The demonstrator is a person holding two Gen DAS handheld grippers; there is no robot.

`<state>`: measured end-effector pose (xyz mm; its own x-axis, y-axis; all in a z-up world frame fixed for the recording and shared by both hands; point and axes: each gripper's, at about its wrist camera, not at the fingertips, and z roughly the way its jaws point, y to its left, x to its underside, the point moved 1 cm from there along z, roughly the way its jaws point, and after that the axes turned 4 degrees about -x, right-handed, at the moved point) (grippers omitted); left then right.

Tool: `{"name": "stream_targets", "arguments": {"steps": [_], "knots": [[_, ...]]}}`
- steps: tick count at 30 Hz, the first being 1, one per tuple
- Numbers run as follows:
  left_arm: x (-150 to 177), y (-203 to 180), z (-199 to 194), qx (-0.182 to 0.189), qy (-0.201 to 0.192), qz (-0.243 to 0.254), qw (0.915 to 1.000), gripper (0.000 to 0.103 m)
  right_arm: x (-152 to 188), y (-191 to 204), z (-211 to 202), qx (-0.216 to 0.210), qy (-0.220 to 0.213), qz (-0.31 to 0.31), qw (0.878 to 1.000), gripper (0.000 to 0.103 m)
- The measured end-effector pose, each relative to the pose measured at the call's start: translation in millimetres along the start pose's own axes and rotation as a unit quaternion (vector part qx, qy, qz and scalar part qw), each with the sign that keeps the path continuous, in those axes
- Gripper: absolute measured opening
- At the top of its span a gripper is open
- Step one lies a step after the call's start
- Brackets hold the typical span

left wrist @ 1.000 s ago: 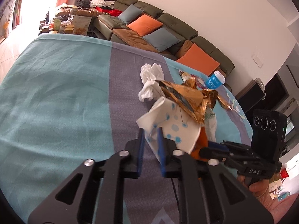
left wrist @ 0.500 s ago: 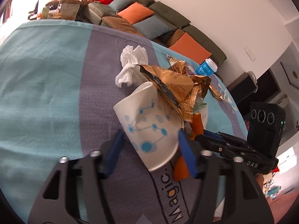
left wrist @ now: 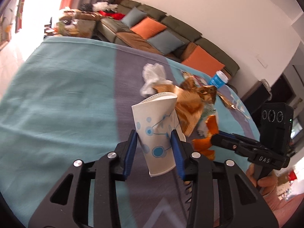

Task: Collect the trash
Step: 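Grasp a blue-dotted paper cup with the left tool while the right tool grasps orange peel, then carry the dotted cup and orange peel over the teal bin beside the bed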

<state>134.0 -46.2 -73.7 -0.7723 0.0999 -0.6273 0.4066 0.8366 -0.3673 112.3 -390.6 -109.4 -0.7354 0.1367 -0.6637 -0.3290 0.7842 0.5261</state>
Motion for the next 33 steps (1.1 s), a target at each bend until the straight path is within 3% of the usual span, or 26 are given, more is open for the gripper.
{"name": "stream_targets", "arguments": {"steps": [17, 33], "knots": [[34, 67, -107, -0.110, -0.081, -0.046, 0.9895, 0.036, -18, 67, 53, -0.067, 0.029, -0.068, 0.995, 0.022], [60, 115, -176, -0.163, -0.127, -0.098, 0.9734, 0.034, -32, 140, 114, -0.125, 0.068, -0.130, 0.981, 0.022]]}}
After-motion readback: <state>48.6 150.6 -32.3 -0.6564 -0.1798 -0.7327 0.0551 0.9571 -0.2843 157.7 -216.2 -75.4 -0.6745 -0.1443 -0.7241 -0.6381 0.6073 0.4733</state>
